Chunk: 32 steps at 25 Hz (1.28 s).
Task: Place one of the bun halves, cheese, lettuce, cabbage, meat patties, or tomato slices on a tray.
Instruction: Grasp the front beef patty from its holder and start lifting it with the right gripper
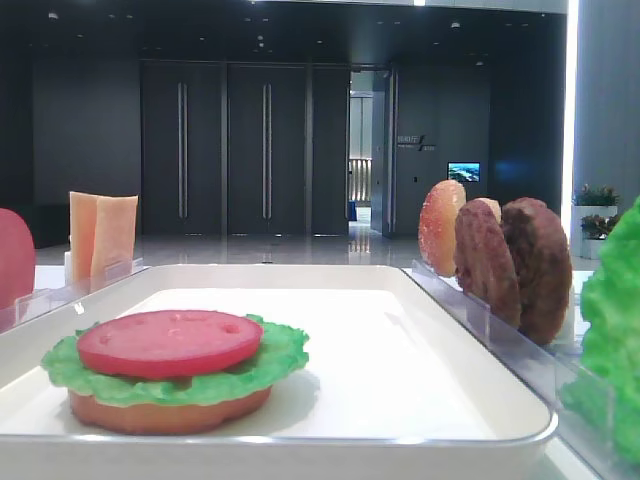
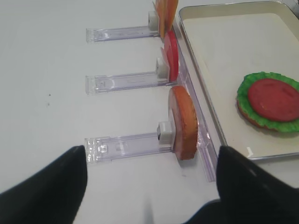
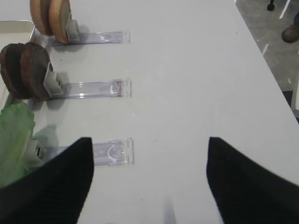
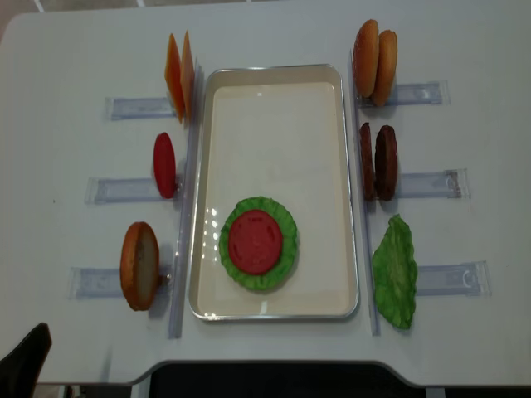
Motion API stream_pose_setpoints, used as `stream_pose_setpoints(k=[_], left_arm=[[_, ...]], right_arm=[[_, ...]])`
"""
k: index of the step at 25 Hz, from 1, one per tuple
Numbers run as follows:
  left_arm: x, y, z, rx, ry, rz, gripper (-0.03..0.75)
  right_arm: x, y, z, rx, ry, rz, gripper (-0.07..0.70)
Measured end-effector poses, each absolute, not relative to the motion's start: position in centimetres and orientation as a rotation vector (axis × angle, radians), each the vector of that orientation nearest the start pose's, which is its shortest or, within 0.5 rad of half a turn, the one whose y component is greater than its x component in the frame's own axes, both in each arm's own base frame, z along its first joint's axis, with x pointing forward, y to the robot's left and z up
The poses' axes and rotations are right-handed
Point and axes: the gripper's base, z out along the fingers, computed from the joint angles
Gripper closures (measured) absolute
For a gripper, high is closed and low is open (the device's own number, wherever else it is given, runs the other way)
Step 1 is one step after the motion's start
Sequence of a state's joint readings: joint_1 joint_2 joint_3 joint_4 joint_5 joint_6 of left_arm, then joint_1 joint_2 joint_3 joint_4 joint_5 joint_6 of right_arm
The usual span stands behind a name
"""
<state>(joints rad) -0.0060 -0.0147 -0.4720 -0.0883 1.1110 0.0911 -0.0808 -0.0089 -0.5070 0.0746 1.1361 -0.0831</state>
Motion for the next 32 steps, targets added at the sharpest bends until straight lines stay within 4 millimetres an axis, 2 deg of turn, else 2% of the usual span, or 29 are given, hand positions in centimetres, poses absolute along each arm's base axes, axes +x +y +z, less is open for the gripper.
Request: stream_pose_setpoints(k=[6,10,16,21,26,32], left_arm=[[-0.6,-0.7,26.6,0.108,2.102,-0.056,0.055],[-0.6,-0.7,26.6,0.108,2.102,-0.056,0.055],[-0.6,-0.7,26.6,0.108,2.102,-0.056,0.055],[-0.6,-0.7,26.6,0.108,2.102,-0.056,0.055],[-0.6,-0.7,26.6,0.108,2.102,-0.056,0.055],[-0.6,-0.7,26.6,0.108,2.102,-0.056,0.055]], right_arm=[[-1.5,0.7,28.5,-0.012,2.068,-0.012,0.146],[0.0,0.6,28.7,-0.009,2.179,-0.002,0.146],[4.3,0.3,29.2,-0.019,2.415,0.014,0.148],[8.2,0.1,30.2,-0.014,2.574,0.059,0.18],[12.9,0.0,32.0,-0.007,2.693,0.109,0.195],[17.8,-0.3,34.3,-0.004,2.709,0.131,0.198]])
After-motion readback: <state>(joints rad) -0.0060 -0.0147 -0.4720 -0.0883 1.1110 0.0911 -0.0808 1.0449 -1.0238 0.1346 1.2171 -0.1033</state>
